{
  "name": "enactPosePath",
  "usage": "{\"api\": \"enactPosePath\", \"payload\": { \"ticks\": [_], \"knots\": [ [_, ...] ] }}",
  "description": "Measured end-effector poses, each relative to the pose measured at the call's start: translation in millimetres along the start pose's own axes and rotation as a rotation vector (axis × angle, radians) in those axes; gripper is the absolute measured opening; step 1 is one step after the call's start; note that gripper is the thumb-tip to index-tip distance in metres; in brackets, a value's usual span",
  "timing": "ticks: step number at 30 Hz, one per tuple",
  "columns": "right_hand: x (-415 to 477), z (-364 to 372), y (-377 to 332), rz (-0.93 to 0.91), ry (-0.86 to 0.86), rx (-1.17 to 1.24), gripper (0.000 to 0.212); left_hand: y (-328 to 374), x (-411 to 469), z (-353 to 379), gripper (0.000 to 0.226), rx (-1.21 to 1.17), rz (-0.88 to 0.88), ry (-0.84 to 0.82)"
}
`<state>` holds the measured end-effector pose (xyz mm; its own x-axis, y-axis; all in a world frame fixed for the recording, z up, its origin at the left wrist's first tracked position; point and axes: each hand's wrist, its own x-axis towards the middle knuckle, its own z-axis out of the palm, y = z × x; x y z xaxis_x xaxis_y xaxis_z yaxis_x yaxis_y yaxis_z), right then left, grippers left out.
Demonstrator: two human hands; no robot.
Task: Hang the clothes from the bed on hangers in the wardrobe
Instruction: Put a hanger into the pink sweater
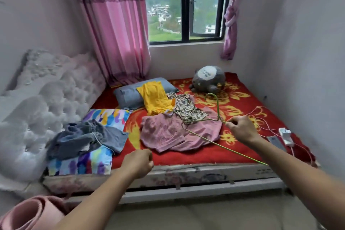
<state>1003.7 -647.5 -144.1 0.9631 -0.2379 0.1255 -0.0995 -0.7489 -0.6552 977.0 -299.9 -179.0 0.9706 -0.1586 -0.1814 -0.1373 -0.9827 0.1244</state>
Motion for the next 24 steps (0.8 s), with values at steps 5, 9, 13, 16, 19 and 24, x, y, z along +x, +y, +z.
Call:
{"api": "enactPosePath", "payload": {
  "ticks": [5, 9, 13, 16, 19, 24],
  "knots": [
    [72.6, 17.9, 28.3, 0.101, 0.001, 0.021, 0.015, 4.2, 105.3, 9.1, 0.023, -0.017, 0.031, -0.098],
    [138.7, 35.5, 46.1, 0.175, -0.004, 0.041, 0.022, 2.3, 196.1, 4.8, 0.023, -0.010, 0.069, -0.164],
    [186.9, 52.8, 71.5, 0.288, -0.009, 0.066, 0.019, 13.3, 261.5, 9.5, 0.023, -0.001, 0.093, -0.236],
    [230.9, 72.3, 97.9, 0.373, -0.009, 0.111, 0.018, 20.5, 306.8, 22.6, 0.024, -0.005, 0.105, -0.272],
    [283.5, 100.7, 124.9, 0.417, -0.002, 0.133, 0.022, 21.6, 352.2, 37.7, 0.024, -0.020, 0.078, -0.311],
    [377.7, 163.5, 163.0, 0.474, -0.089, 0.115, 0.021, 19.7, 426.6, 60.6, 0.024, -0.038, -0.018, -0.396]
  ]
}}
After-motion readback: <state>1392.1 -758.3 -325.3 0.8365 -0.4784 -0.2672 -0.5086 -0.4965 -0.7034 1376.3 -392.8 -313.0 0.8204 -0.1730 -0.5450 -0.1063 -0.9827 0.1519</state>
